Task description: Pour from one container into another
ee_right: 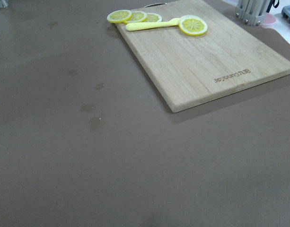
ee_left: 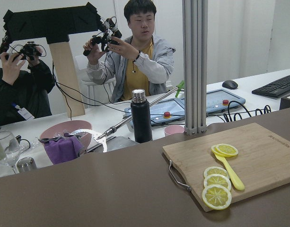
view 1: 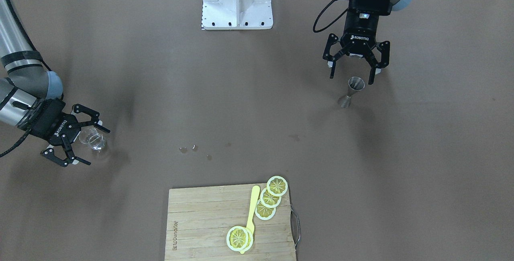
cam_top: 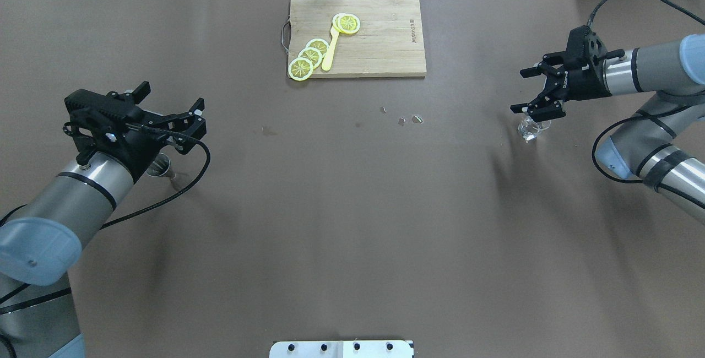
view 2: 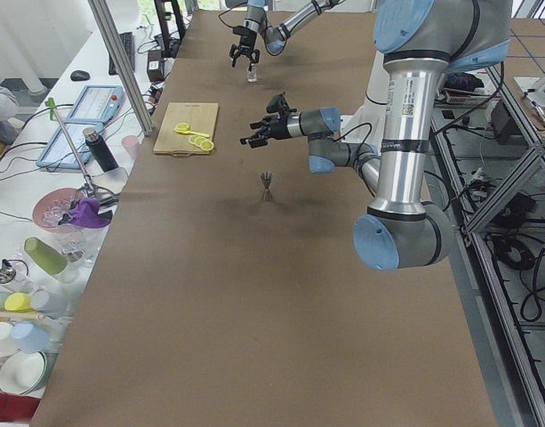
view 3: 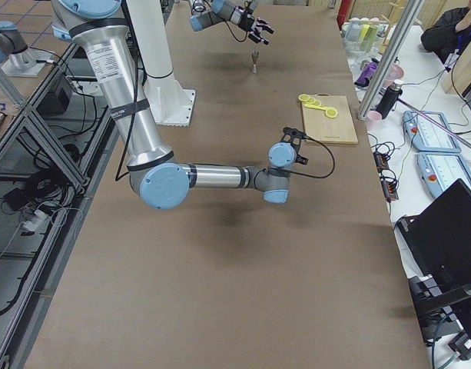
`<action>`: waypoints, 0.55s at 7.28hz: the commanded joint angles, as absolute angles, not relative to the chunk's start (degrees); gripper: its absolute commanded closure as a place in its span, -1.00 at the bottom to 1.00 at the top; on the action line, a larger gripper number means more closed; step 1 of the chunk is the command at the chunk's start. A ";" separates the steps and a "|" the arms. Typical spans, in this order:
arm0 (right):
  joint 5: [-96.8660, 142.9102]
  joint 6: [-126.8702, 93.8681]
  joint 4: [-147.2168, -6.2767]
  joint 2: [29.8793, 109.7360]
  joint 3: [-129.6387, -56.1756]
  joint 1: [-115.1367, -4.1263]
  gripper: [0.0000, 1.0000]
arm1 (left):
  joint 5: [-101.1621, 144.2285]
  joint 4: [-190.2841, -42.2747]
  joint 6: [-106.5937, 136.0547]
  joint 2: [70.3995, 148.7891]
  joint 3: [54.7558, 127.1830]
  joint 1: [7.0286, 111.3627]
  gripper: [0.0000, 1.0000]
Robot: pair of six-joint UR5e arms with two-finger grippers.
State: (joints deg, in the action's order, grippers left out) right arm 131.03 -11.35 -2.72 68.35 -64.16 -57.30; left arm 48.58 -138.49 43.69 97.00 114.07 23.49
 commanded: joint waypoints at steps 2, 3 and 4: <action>131.22 -13.27 -11.83 63.21 -65.04 -63.25 -0.98 | 58.13 -125.72 43.59 105.45 114.08 29.41 -0.97; 131.92 -13.36 -16.56 61.80 -65.13 -66.76 -0.99 | 63.84 -124.12 43.59 105.64 113.91 32.92 -0.97; 133.05 -13.45 -21.40 61.27 -66.08 -69.32 -0.99 | 72.34 -124.01 43.59 105.21 112.25 38.01 -0.97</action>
